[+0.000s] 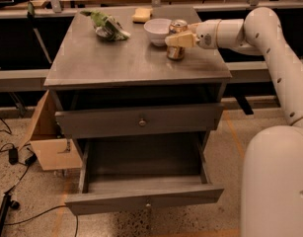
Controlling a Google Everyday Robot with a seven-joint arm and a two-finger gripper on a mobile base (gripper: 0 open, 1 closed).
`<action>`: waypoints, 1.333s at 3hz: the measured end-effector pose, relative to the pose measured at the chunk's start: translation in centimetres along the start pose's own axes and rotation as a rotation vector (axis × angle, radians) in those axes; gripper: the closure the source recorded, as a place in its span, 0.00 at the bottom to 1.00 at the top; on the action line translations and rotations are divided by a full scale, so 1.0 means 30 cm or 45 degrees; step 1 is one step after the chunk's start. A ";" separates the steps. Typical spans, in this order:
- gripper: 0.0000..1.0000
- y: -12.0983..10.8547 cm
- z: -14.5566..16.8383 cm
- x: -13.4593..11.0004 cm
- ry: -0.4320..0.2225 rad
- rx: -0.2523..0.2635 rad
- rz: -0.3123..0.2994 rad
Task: Place orange can into middle drawer
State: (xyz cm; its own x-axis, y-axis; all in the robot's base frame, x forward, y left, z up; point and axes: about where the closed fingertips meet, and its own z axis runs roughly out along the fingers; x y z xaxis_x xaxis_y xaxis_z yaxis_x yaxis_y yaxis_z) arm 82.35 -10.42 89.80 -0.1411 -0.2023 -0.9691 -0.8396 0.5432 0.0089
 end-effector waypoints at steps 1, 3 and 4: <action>0.72 0.041 -0.043 -0.041 0.013 -0.023 -0.059; 1.00 0.187 -0.257 -0.222 -0.001 0.098 -0.172; 1.00 0.312 -0.389 -0.274 -0.043 0.173 -0.183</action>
Offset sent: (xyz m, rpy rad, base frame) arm -0.0815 -0.0072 0.0683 -0.1024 -0.1260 0.0213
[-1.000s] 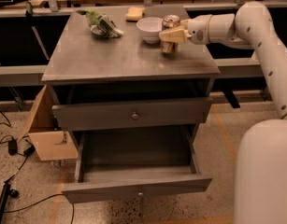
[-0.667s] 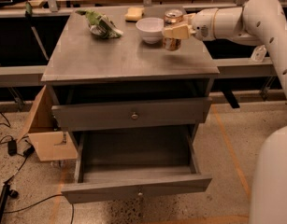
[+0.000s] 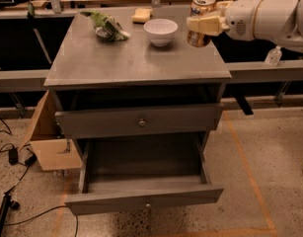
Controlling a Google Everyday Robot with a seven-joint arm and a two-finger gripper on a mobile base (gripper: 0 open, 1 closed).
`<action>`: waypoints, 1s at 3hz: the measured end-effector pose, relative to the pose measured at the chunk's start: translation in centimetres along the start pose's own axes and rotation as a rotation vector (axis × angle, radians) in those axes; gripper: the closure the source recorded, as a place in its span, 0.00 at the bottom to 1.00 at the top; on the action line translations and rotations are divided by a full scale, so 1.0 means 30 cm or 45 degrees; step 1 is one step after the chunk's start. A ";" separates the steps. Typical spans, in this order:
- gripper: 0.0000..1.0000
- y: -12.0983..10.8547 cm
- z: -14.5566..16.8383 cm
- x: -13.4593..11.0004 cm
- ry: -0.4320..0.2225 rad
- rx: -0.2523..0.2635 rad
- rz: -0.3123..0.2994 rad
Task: Place orange can into middle drawer
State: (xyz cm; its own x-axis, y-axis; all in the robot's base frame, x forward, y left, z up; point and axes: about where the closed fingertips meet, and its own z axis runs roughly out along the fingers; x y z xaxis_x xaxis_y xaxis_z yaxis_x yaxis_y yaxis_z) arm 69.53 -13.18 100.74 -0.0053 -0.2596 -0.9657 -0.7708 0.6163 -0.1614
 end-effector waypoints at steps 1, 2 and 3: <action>1.00 0.119 -0.084 0.061 -0.017 0.037 0.111; 1.00 0.278 -0.073 0.240 0.042 -0.030 0.217; 1.00 0.405 -0.065 0.387 0.115 -0.102 0.227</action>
Offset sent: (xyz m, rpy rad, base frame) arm -0.1269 0.0372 -0.1656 0.0976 0.3002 0.0232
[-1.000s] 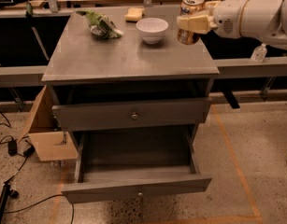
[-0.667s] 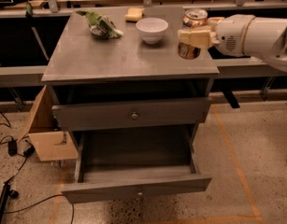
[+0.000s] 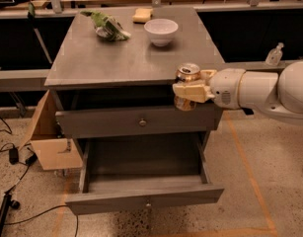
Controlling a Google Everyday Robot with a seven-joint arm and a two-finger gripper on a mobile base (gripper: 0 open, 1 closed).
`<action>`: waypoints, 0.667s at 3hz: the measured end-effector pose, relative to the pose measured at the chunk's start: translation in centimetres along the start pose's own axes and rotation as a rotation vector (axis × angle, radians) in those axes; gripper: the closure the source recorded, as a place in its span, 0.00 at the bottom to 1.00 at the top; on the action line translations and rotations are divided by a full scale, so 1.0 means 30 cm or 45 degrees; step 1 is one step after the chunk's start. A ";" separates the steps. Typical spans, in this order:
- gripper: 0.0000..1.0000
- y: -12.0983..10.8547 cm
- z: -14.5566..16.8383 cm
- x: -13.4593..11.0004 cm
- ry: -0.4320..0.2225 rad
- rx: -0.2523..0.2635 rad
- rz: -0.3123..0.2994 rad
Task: Place orange can into middle drawer
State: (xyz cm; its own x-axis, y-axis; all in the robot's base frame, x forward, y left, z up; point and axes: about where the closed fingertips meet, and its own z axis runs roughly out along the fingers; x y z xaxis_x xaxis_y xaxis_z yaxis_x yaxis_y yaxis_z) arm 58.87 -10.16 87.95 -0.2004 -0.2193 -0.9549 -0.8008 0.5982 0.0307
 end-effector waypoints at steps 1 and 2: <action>1.00 0.054 0.058 0.215 0.085 -0.059 -0.070; 1.00 0.054 0.058 0.214 0.084 -0.059 -0.070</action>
Offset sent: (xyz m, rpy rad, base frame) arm -0.0134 0.0059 -0.0555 -0.0593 0.0114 0.0468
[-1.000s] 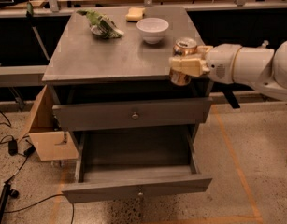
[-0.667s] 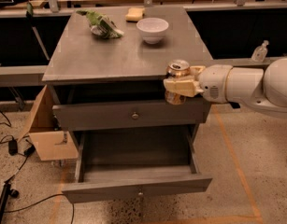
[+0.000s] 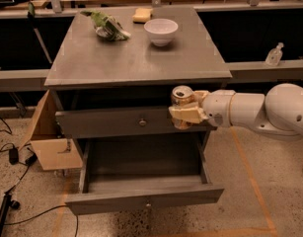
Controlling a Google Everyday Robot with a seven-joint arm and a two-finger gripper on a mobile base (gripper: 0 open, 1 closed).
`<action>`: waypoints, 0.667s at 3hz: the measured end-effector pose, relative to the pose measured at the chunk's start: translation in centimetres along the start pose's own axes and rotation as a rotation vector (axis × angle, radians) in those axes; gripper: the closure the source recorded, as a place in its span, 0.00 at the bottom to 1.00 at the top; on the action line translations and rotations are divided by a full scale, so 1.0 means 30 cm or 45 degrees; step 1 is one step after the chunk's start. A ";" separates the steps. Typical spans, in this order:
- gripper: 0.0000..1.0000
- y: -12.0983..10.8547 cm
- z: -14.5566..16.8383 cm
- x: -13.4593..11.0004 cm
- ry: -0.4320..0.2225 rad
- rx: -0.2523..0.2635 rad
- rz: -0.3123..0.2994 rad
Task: Place orange can into middle drawer
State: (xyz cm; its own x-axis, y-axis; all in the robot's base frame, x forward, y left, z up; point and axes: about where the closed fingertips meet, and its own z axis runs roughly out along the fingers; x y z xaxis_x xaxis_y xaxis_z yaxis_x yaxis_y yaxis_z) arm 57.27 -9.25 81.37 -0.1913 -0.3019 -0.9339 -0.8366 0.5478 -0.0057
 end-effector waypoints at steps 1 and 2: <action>1.00 0.037 0.070 0.086 -0.055 -0.065 0.045; 1.00 0.113 0.177 0.222 -0.174 -0.211 0.063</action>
Offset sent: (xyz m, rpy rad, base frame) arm -0.0316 0.0660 -0.1567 0.3159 -0.0124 0.3026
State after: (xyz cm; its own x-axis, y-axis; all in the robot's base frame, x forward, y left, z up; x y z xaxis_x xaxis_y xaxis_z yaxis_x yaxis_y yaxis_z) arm 55.89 -5.27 73.24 -0.1720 -0.1632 -0.9715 -0.9031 0.4201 0.0893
